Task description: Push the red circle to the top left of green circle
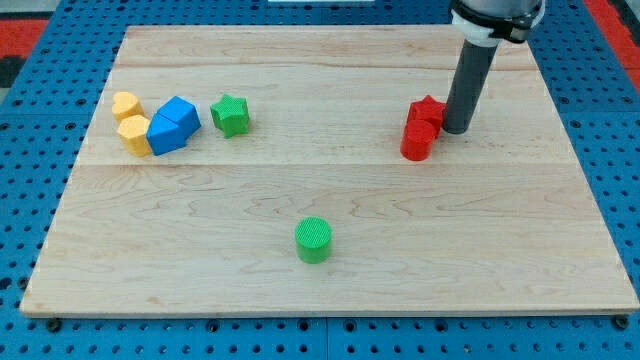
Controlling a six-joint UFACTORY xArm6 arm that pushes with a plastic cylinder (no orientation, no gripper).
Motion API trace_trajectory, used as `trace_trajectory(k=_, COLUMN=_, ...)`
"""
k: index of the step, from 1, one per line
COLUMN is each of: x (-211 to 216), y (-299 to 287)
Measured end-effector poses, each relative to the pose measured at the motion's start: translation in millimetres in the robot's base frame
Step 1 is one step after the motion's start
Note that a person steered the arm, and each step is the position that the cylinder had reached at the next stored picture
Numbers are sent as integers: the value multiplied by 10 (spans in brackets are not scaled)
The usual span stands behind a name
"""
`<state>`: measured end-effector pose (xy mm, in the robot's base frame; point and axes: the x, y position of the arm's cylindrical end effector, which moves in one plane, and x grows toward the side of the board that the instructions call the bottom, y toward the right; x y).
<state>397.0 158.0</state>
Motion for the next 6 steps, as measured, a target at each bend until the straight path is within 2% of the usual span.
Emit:
trace_trajectory(k=1, x=223, y=-283)
trace_trajectory(k=2, x=271, y=-904)
trace_trajectory(k=3, x=-208, y=-676)
trace_trajectory(k=4, x=-242, y=-1029)
trace_trajectory(k=5, x=503, y=-1311)
trace_trajectory(k=6, x=830, y=-1489)
